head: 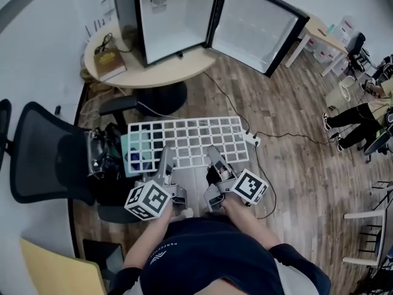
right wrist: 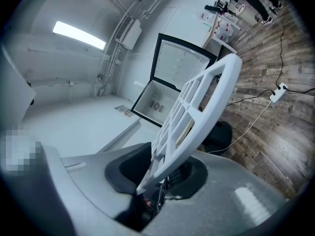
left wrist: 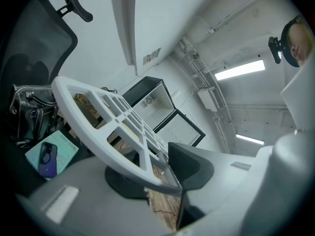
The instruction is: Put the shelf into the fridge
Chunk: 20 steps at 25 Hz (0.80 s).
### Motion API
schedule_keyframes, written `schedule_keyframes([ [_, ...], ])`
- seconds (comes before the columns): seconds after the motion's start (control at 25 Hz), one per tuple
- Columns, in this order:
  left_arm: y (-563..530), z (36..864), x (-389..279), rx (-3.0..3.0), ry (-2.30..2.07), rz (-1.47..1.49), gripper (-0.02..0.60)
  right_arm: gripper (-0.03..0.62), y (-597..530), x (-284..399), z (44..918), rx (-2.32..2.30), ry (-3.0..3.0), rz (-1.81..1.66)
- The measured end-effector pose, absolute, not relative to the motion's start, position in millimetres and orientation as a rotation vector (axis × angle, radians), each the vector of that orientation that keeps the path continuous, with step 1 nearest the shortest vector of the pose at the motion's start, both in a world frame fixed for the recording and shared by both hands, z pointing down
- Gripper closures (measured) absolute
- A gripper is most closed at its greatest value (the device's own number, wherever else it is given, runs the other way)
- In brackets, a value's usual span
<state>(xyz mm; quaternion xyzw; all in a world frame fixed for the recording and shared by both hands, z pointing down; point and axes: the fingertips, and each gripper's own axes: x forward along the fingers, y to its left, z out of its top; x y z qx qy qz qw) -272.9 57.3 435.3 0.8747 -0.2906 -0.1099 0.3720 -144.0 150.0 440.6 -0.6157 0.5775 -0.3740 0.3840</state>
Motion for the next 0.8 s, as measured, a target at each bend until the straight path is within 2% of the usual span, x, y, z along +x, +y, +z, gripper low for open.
schedule_keyframes([
  [0.4,27,443,-231,2.225,-0.768,-0.258,0.451,0.499,117,-103,448,-1.614,1.507,-0.953],
  [0.8,-10,437,-164,2.203,-0.882,-0.296,0.449,0.496,67,-29,442,-1.561,1.637,-0.964],
])
